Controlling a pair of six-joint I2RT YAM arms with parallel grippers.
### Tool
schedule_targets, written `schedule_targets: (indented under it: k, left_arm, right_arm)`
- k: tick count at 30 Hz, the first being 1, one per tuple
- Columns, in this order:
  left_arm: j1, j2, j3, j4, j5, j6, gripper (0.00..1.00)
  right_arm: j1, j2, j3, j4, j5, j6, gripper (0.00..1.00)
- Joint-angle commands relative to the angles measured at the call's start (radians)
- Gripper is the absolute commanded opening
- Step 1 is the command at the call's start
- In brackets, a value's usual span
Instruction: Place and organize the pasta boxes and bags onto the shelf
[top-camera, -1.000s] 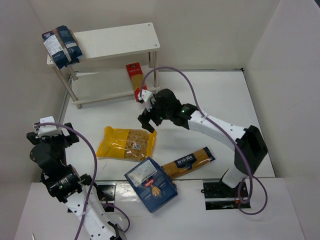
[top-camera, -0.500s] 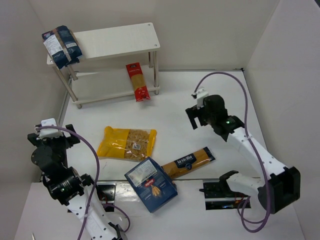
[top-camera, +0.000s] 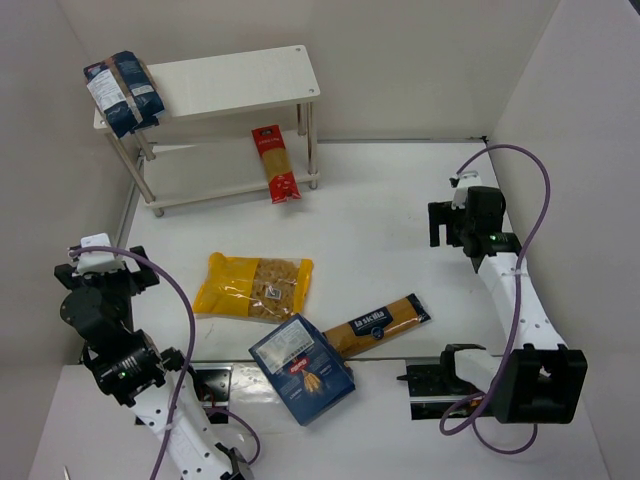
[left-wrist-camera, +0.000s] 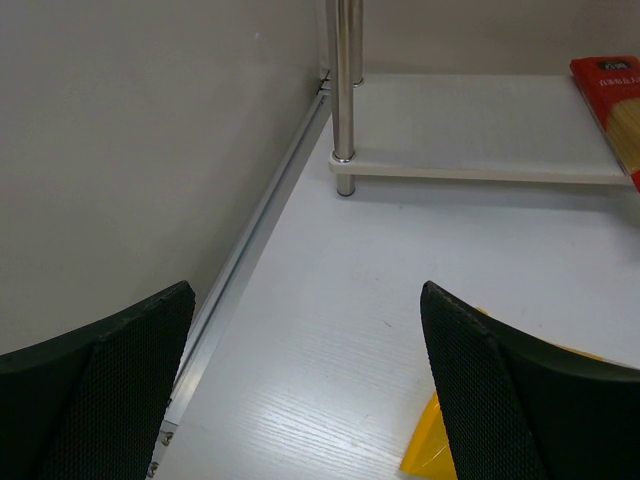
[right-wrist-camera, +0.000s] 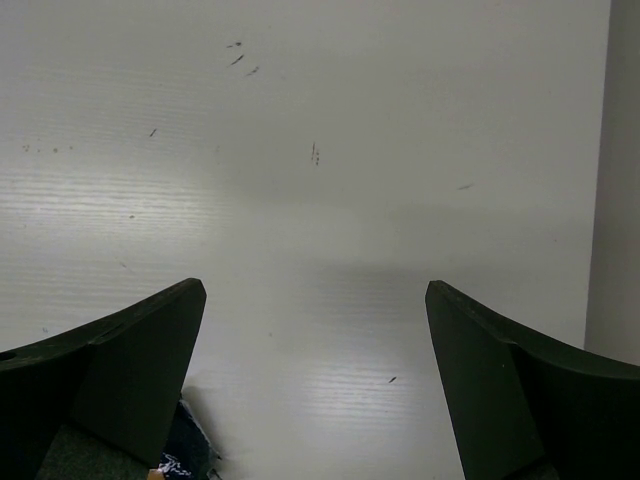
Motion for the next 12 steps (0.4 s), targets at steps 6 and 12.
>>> schedule_targets:
  k: [6, 12]
  left_arm:
    - [0.006, 0.002, 0.01, 0.033, -0.001, -0.01, 0.99]
    - [0.006, 0.011, 0.01, 0.033, -0.001, -0.01, 0.99]
  right_arm:
    - [-0.01, -0.015, 0.003, 0.004, -0.054, -0.009, 1.0]
    - [-0.01, -0.024, -0.006, 0.013, -0.054, -0.018, 1.0]
